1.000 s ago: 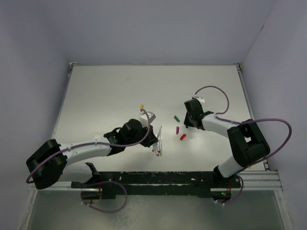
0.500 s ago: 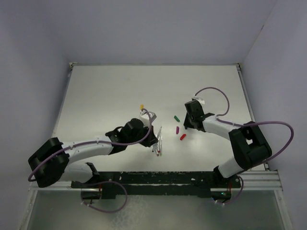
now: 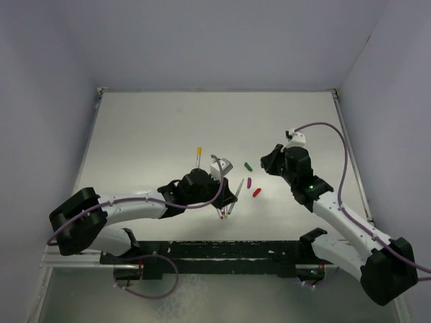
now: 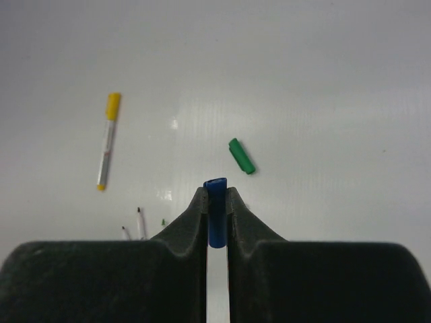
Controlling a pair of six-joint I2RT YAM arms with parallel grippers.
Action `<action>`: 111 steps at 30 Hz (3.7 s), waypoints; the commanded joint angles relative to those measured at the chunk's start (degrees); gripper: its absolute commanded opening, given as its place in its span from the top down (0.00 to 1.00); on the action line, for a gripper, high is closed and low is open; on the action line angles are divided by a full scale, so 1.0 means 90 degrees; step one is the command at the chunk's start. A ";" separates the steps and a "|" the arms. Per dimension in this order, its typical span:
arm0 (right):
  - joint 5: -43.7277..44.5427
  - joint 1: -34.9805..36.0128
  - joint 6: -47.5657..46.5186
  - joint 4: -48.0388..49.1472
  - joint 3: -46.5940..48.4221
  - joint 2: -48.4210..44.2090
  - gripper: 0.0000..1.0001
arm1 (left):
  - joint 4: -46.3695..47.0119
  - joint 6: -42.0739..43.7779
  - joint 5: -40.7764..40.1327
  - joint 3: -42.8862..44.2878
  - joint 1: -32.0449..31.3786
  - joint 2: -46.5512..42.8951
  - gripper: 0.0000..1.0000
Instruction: Insert the pens into the pen caps
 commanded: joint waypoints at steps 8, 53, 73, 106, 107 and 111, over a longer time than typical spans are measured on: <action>-0.1286 0.0034 0.0287 0.2691 -0.1265 -0.1766 1.00 | 0.2012 -0.0381 0.0180 0.0237 -0.0143 0.0258 1.00; -0.1729 0.0153 0.1453 0.5234 -0.2400 -0.1699 1.00 | 0.2063 -0.1016 -0.0248 0.0476 -0.0184 0.0440 1.00; -0.1794 0.0230 0.1601 0.5197 -0.2559 -0.1737 1.00 | 0.2070 -0.1046 -0.0424 0.0453 -0.0173 0.0453 1.00; -0.2110 0.1232 0.0891 0.4173 -0.2467 -0.1164 1.00 | 0.2737 -0.1084 -0.1269 0.0216 0.0141 -0.0335 1.00; -0.2110 0.1265 0.0866 0.4158 -0.2444 -0.1141 1.00 | 0.2757 -0.1076 -0.1340 0.0200 0.0143 -0.0361 1.00; -0.2138 0.1425 0.0675 0.4067 -0.2375 -0.1005 1.00 | 0.3053 -0.1142 -0.1424 0.0157 0.0243 -0.0466 1.00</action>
